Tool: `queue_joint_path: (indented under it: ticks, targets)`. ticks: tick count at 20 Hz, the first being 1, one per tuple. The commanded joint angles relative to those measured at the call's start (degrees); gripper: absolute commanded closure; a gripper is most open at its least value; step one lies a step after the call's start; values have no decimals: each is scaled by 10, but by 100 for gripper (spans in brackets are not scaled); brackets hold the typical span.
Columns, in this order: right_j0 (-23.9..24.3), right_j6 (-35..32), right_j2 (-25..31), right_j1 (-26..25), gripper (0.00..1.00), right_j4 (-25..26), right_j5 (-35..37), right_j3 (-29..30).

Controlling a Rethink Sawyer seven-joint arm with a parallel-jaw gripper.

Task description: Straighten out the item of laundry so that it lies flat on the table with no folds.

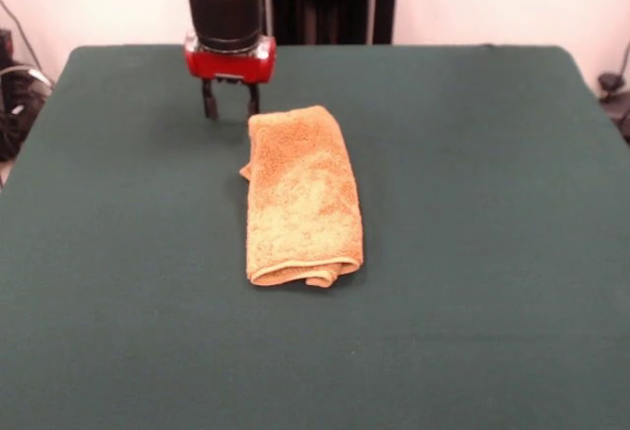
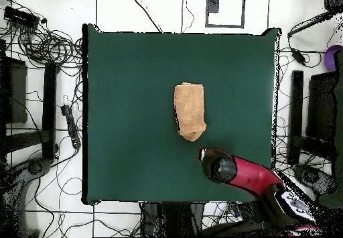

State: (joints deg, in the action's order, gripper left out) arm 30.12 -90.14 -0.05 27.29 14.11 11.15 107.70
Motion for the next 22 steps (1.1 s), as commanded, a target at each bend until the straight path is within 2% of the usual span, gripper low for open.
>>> queue_joint_path:
  ticks: [1, 5, 13, 16, 22]
  targets:
    - [36, -29, 45, 19, 0, 40, -11, 19]
    - [34, -35, 44, 14, 0, 38, 6, -4]
    - [42, 15, 72, 11, 0, 23, 122, -109]
    - [48, 27, 88, -9, 0, 23, 142, -140]
    - [46, 7, 107, -56, 0, 25, 116, -169]
